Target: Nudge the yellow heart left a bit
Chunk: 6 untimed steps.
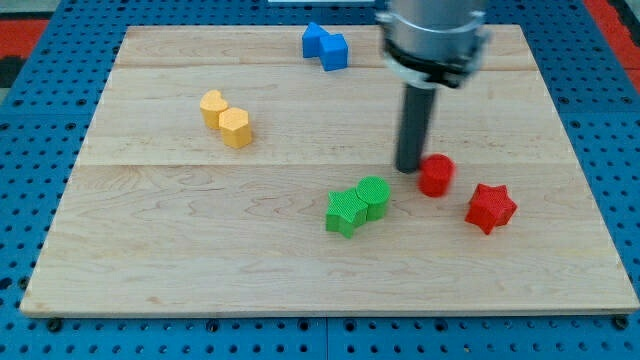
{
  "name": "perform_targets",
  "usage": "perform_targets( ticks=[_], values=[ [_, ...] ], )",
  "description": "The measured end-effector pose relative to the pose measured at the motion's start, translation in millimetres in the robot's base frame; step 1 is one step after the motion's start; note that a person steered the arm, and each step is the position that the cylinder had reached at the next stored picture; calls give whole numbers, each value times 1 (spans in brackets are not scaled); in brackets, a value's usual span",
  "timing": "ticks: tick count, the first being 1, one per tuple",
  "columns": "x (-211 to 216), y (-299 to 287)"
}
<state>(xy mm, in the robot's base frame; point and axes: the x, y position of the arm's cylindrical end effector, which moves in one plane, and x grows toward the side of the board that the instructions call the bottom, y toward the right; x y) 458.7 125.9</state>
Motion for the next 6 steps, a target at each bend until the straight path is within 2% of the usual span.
perform_targets(
  ticks=[1,2,4,5,6],
  values=[
    [-1,42],
    [-53,-9],
    [-112,-228],
    [-142,-313],
    [-110,-361]
  ],
)
